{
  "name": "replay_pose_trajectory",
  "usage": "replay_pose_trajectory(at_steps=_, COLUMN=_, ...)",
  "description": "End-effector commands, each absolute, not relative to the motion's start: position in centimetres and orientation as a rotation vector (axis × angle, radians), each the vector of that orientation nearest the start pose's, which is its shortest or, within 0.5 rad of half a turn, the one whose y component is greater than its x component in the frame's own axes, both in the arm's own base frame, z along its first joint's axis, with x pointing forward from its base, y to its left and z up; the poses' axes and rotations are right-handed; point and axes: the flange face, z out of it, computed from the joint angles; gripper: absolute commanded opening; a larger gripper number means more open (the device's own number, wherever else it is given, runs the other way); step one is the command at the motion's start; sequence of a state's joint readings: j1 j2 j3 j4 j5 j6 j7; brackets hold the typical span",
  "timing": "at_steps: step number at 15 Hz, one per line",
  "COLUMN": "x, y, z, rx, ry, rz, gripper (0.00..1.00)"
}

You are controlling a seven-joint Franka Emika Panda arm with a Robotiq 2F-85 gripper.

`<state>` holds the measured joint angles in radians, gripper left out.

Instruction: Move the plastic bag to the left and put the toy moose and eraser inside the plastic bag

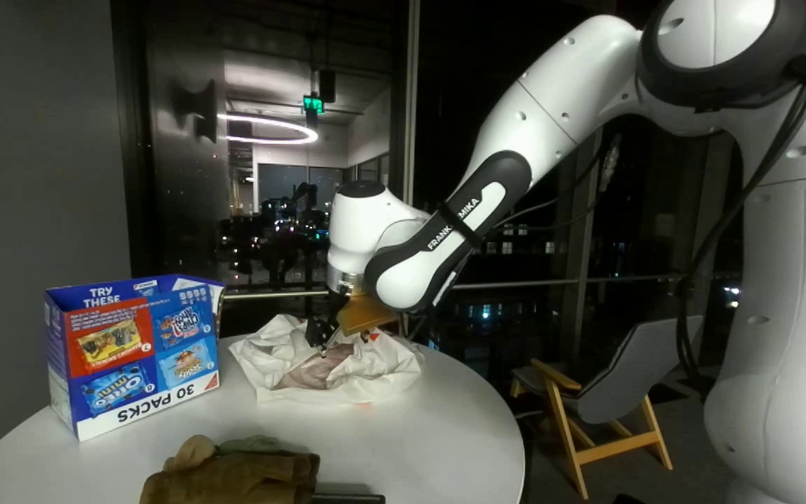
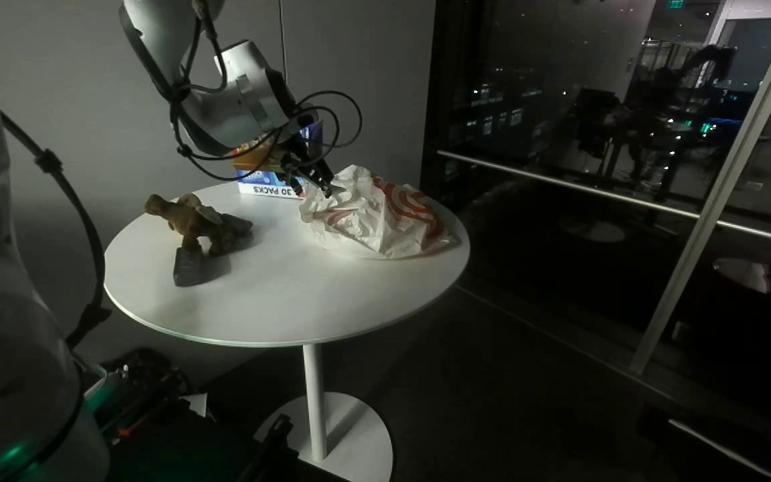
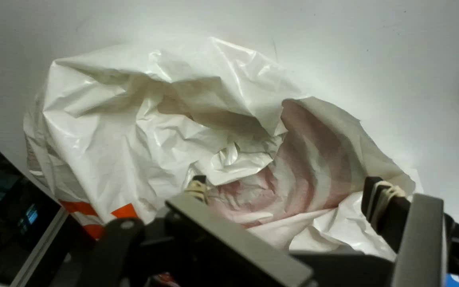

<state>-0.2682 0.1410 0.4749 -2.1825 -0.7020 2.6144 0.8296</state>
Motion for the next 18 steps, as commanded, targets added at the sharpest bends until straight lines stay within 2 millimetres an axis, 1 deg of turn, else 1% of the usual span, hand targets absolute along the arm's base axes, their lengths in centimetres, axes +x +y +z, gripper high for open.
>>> replay_pose_trajectory(at_steps=1, x=59.7, y=12.1, z=34.1, rx=-3.276, ry=0.195, rz=-0.720, gripper=1.00)
replay_pose_trajectory(at_steps=2, x=60.4, y=11.9, z=33.6, rx=-3.300, ry=0.197, rz=-0.723, gripper=1.00)
replay_pose_trajectory(at_steps=5, x=62.7, y=10.5, z=31.9, rx=-3.334, ry=0.241, rz=-0.738, gripper=1.00)
replay_pose_trajectory(at_steps=7, x=63.7, y=10.2, z=31.2, rx=-3.348, ry=0.245, rz=-0.753, gripper=1.00)
replay_pose_trajectory(at_steps=9, x=64.4, y=10.2, z=30.9, rx=-3.350, ry=0.280, rz=-0.819, gripper=1.00)
replay_pose_trajectory(at_steps=13, x=65.0, y=10.3, z=30.1, rx=-3.380, ry=0.410, rz=-0.922, gripper=1.00)
replay_pose_trajectory(at_steps=18, x=64.2, y=10.8, z=28.6, rx=-3.407, ry=0.595, rz=-0.908, gripper=1.00)
